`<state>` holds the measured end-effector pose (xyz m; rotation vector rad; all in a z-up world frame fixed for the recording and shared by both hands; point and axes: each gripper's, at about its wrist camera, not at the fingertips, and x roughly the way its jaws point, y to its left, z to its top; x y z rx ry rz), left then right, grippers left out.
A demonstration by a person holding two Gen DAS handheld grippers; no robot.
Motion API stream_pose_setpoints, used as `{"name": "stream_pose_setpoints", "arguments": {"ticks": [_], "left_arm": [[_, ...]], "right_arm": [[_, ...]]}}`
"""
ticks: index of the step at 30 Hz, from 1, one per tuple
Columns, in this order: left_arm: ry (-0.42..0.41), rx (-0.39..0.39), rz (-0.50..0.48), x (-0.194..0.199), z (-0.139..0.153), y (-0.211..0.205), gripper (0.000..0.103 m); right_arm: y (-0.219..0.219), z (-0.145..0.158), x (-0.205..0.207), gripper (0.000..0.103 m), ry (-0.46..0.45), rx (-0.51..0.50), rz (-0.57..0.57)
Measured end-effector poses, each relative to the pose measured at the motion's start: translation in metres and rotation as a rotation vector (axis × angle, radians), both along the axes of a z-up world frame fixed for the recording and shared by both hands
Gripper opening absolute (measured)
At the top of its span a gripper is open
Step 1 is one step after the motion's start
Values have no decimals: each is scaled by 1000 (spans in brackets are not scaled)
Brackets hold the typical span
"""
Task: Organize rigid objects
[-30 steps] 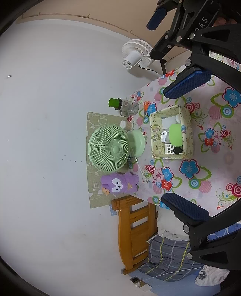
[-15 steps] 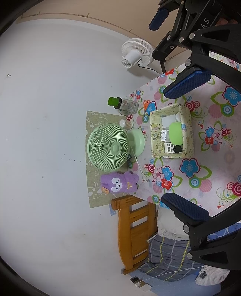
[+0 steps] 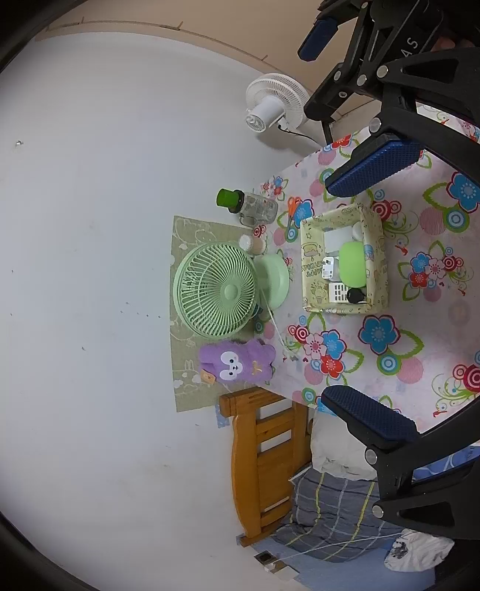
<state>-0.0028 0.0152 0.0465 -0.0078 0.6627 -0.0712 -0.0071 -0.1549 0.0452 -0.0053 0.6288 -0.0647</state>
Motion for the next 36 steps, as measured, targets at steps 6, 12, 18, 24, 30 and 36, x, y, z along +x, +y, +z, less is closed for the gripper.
{"name": "stream_pose_setpoints", "arguments": {"ticks": [6,12,18,24,30,36], "left_arm": [[9,-5,3,3,-2,-2,103],[9,-5,-1,5,-4,-3,103],[10,-14,-10,7,-5,-2,103],[5,-11,-9,9,-4,-2,103],[3,-8,-11,10,-3,-4,103],[9,-9,-4,12,-4,-4,103]], "right_arm": [[-2,-2,4,94,8,0,3],[-4,-4,6,94,14,0,0],[-3,-3,8,94,6,-15,-5],[-2,-3,7,94,-1,-14,-5],[-4,-2,8,95,-3,-5,-8],[-5,-3,11,94,2,8,-3]]}}
